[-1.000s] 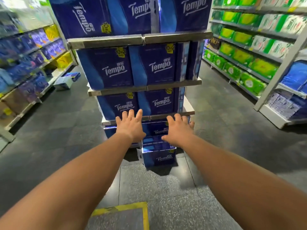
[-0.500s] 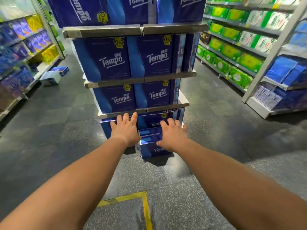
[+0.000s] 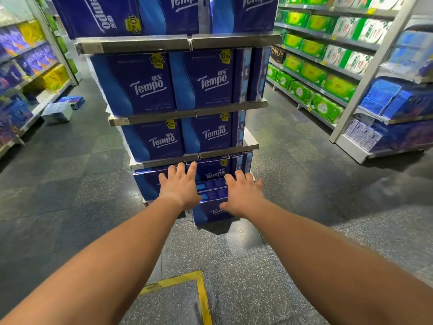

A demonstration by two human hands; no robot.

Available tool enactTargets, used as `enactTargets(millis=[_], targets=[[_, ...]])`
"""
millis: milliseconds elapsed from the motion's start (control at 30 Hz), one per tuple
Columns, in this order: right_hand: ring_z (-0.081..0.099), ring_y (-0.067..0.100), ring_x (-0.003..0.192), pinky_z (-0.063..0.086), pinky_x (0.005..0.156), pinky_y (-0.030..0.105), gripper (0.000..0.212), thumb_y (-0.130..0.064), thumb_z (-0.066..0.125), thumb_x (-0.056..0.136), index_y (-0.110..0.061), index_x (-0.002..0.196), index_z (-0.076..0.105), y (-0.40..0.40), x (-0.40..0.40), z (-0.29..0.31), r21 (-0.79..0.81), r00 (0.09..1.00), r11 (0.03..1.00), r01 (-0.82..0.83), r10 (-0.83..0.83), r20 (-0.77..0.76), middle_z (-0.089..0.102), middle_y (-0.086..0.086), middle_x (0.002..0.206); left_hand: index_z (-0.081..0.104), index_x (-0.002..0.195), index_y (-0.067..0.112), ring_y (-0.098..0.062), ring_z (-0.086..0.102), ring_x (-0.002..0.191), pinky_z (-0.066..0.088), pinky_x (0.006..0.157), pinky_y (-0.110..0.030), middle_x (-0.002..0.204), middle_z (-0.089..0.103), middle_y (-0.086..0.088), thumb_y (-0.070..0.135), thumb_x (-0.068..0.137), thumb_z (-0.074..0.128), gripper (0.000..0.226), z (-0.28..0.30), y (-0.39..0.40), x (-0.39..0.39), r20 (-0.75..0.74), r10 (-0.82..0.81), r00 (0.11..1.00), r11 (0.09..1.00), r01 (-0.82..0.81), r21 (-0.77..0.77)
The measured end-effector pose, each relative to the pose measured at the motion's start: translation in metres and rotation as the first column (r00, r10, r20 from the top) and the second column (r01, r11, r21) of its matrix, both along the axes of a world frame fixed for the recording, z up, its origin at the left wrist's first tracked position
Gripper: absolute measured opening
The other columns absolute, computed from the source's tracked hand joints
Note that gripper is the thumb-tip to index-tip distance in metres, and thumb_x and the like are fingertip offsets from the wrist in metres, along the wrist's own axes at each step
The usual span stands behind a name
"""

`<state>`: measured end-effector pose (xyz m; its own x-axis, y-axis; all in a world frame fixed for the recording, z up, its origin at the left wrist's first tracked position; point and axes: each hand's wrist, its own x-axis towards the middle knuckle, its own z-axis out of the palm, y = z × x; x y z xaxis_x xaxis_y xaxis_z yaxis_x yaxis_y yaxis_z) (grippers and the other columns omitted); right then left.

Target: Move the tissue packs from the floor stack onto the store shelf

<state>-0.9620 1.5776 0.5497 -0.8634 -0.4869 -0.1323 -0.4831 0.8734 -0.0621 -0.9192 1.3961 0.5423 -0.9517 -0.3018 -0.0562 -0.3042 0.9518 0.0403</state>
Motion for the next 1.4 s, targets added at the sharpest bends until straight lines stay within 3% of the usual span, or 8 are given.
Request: enactTargets(millis=[467, 733, 900, 1167, 1400], targets=[[0.027, 0.036, 0.142, 0.024, 0.113, 0.062, 0.088, -0.06, 0.068, 0.082, -0.025, 0.151, 0.027, 0.02, -0.08, -0.049, -0.004, 0.996, 0.999, 0.039, -0.039, 0.083, 0.028, 0.01, 0.156, -0.001, 0.159, 0.027, -0.036, 0.018, 0.145, 0.02, 0.116, -0.061, 0.159, 0.021, -0.009, 0.042, 0.089, 0.057, 0.092, -0.054, 0.008, -0.062, 0.12, 0.026, 0.992, 0.999, -0.032, 0.044], [0.035, 0.033, 0.133, 0.032, 0.105, 0.056, 0.08, -0.06, 0.069, 0.083, -0.024, 0.146, 0.033, 0.0, -0.218, -0.096, 0.035, 0.991, 0.998, -0.043, 0.038, 0.131, 0.037, 0.008, 0.142, 0.002, 0.158, 0.027, -0.035, 0.022, 0.142, 0.024, 0.114, -0.058, 0.156, 0.024, -0.008, 0.05, 0.085, 0.065, 0.1, -0.097, -0.002, -0.178, 0.165, 0.129, 0.978, 0.988, -0.142, 0.066], [0.034, 0.034, 0.135, 0.03, 0.107, 0.058, 0.086, -0.061, 0.068, 0.081, -0.025, 0.148, 0.029, -0.012, -0.313, -0.138, 0.044, 0.976, 0.992, -0.116, 0.105, 0.189, 0.033, 0.009, 0.148, 0.002, 0.159, 0.027, -0.033, 0.024, 0.142, 0.025, 0.114, -0.057, 0.156, 0.026, -0.007, 0.062, 0.086, 0.061, 0.1, -0.138, -0.017, -0.254, 0.177, 0.252, 0.952, 0.952, -0.276, 0.129], [0.033, 0.034, 0.135, 0.031, 0.108, 0.056, 0.085, -0.062, 0.066, 0.083, -0.024, 0.15, 0.03, -0.038, -0.418, -0.26, 0.053, 0.964, 0.992, -0.119, 0.103, 0.244, 0.035, 0.008, 0.149, 0.011, 0.156, 0.027, -0.03, 0.025, 0.144, 0.025, 0.114, -0.056, 0.157, 0.027, -0.004, 0.059, 0.082, 0.067, 0.098, -0.258, -0.055, -0.319, 0.266, 0.368, 0.891, 0.891, -0.42, 0.172], [0.034, 0.035, 0.135, 0.034, 0.107, 0.057, 0.093, -0.064, 0.068, 0.081, -0.023, 0.153, 0.026, -0.079, -0.47, -0.441, 0.098, 0.961, 0.986, -0.133, 0.104, 0.257, 0.034, 0.01, 0.15, 0.018, 0.154, 0.025, -0.033, 0.029, 0.139, 0.03, 0.111, -0.055, 0.152, 0.031, -0.006, 0.064, 0.076, 0.07, 0.102, -0.448, -0.107, -0.379, 0.301, 0.294, 0.907, 0.924, -0.35, 0.154]])
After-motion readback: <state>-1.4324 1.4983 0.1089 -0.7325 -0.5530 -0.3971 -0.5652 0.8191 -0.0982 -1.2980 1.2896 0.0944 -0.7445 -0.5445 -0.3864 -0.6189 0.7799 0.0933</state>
